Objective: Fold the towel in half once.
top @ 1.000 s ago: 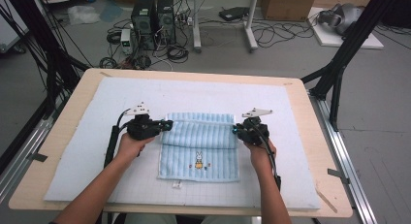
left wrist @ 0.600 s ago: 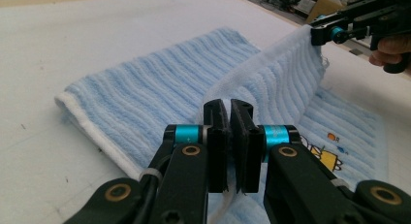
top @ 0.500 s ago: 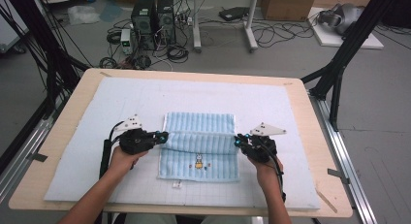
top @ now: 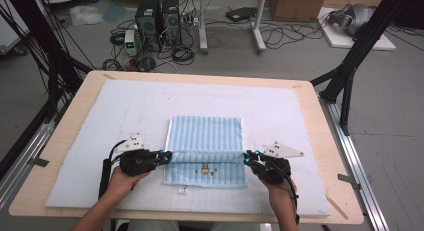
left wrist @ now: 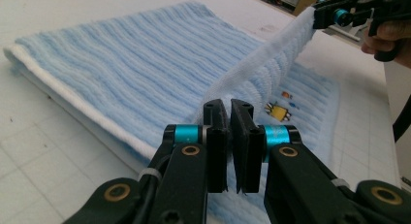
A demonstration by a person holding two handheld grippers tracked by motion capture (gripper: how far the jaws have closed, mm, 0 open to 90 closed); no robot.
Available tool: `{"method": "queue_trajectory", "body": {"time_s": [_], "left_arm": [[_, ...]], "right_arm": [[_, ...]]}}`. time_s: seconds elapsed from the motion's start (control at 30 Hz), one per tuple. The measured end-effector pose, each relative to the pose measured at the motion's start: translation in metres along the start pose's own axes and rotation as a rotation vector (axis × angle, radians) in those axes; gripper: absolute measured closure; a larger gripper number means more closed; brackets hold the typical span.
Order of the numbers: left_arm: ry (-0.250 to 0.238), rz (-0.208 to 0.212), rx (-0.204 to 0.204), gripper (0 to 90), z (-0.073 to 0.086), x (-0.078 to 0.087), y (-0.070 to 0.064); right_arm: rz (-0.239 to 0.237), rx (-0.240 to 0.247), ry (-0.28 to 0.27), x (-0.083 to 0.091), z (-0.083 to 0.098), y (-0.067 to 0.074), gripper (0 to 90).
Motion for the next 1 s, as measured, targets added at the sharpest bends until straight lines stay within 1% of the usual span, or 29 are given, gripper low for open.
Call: {"method": "queue_trajectory", "body": {"time_s": [0.1, 0.2, 0.33, 0.4, 0.43, 0.5, 0.53, 0.57, 0.6, 0.63, 0.67, 0.7, 0.77, 0.8, 0.83, 0.9, 0.93, 1.0], "left_arm": [[0.012, 0.006, -0.01, 84.7, 0.006, 0.004, -0.008], [0.03, 0.012, -0.032, 85.4, 0.011, 0.005, -0.015], [0.03, 0.021, -0.032, 88.4, 0.014, 0.01, -0.019], [0.026, 0.025, -0.029, 88.8, 0.015, 0.014, -0.022], [0.024, 0.029, -0.031, 88.9, 0.015, 0.016, -0.023], [0.026, 0.033, -0.03, 89.0, 0.016, 0.019, -0.025], [0.026, 0.034, -0.032, 89.0, 0.017, 0.019, -0.025], [0.026, 0.039, -0.025, 89.0, 0.017, 0.02, -0.026], [0.02, 0.049, -0.02, 89.0, 0.017, 0.021, -0.026], [0.011, 0.069, -0.015, 88.9, 0.016, 0.023, -0.026], [0.004, 0.085, -0.01, 88.0, 0.016, 0.024, -0.027], [0.002, 0.095, -0.008, 85.6, 0.016, 0.025, -0.027], [-0.011, 0.092, 0.009, 78.4, 0.016, 0.026, -0.027], [-0.011, 0.086, 0.015, 75.4, 0.016, 0.027, -0.026], [-0.014, 0.079, 0.018, 73.7, 0.016, 0.027, -0.025], [-0.02, 0.046, 0.036, 70.2, 0.016, 0.027, -0.021], [-0.018, 0.038, 0.04, 69.0, 0.016, 0.027, -0.02], [-0.025, 0.019, 0.059, 67.1, 0.015, 0.027, -0.015]], "right_arm": [[0.003, 0.007, 0.005, 0.008, 0.006, 0.005, 79.2], [0.0, 0.012, 0.012, 0.013, 0.011, 0.009, 79.2], [-0.027, 0.031, 0.06, 0.016, 0.019, 0.018, 79.2], [-0.021, 0.053, 0.084, 0.017, 0.021, 0.022, 79.2], [-0.02, 0.052, 0.094, 0.018, 0.023, 0.024, 79.2], [-0.033, 0.057, 0.12, 0.019, 0.026, 0.025, 78.1], [-0.035, 0.068, 0.145, 0.019, 0.029, 0.025, 76.8], [-0.028, 0.08, 0.174, 0.019, 0.031, 0.026, 74.9], [-0.013, 0.092, 0.192, 0.02, 0.033, 0.025, 70.8], [-0.001, 0.081, 0.197, 0.021, 0.035, 0.023, 69.1], [0.016, 0.069, 0.185, 0.024, 0.034, 0.019, 65.5], [0.032, 0.045, 0.161, 0.027, 0.034, 0.016, 65.1], [0.053, 0.012, 0.113, 0.032, 0.031, 0.01, 64.9], [0.061, 0.0, 0.101, 0.033, 0.031, 0.009, 64.9], [0.062, -0.004, 0.098, 0.032, 0.03, 0.009, 64.9], [0.059, 0.004, 0.092, 0.025, 0.028, 0.011, 65.2], [0.041, 0.0, 0.086, 0.02, 0.026, 0.013, 65.7], [0.013, 0.014, 0.081, 0.011, 0.022, 0.019, 67.6]]}}
Point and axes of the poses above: each handheld gripper's, and its own axes: x roughly backward along the jaws, z roughly out of its underside, y roughly to its left, the point moved 3 cm from there along -x, roughly forward along the jaws
